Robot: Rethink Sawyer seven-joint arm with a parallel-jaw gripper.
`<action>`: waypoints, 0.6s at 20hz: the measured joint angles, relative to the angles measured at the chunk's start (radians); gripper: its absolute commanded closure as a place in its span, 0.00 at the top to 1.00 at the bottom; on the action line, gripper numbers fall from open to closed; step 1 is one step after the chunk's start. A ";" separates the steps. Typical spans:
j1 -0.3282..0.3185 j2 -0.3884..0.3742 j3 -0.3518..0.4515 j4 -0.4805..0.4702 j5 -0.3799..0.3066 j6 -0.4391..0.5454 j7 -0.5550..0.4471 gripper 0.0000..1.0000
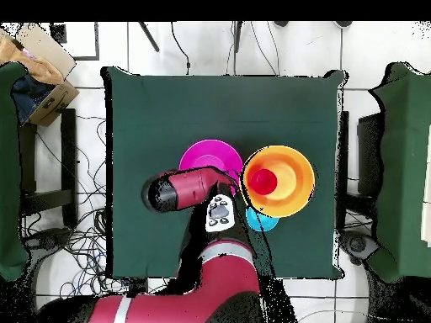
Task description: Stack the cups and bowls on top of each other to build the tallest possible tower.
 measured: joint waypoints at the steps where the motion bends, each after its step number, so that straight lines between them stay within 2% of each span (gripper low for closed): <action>1: -0.002 -0.014 0.001 -0.010 0.024 0.024 0.000 0.00; 12: 0.009 -0.039 0.006 -0.045 0.101 0.049 0.000 0.00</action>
